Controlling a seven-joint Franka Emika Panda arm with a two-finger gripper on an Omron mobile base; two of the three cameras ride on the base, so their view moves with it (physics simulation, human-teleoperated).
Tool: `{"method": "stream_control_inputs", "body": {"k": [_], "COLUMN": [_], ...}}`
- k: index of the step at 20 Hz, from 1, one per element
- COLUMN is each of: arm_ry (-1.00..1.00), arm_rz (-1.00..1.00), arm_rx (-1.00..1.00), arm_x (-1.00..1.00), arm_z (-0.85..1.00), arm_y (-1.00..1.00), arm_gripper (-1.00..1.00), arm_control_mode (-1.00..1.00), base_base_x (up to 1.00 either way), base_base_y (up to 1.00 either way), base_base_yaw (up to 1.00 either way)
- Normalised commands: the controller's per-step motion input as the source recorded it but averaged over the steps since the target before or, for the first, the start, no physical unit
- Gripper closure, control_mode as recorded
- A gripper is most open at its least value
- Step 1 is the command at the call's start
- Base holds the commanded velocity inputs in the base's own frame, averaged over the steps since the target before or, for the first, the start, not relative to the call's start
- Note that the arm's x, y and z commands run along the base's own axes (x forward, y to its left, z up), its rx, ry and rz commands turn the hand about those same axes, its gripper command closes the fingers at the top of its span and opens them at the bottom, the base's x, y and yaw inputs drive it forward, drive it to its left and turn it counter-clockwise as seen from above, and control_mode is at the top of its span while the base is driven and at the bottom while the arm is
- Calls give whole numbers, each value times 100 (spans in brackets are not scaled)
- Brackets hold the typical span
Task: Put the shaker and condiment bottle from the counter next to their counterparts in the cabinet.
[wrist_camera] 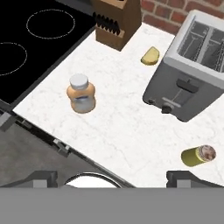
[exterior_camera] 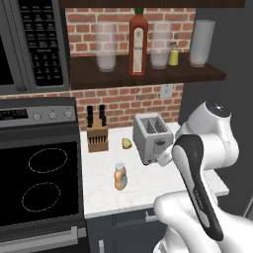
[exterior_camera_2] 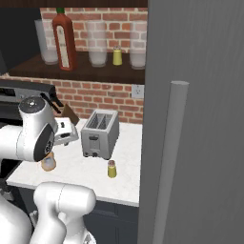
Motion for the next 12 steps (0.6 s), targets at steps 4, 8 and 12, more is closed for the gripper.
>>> {"method": "stream_control_inputs", "body": {"k": [4,8,12], "arm_ry": [7,0,0], "arm_rz": [-11,-25,-37], "arm_rx": [0,0,0], "arm_x": [-18,-30,-27], "arm_z": [-7,0,0], "arm_y": [76,71,60], "arm_gripper": [-100,-100,-100], "arm_control_mode": [-100,-100,-100], "base_base_x": [0,0,0], "base_base_y": [0,0,0], "base_base_yaw": [0,0,0]}}
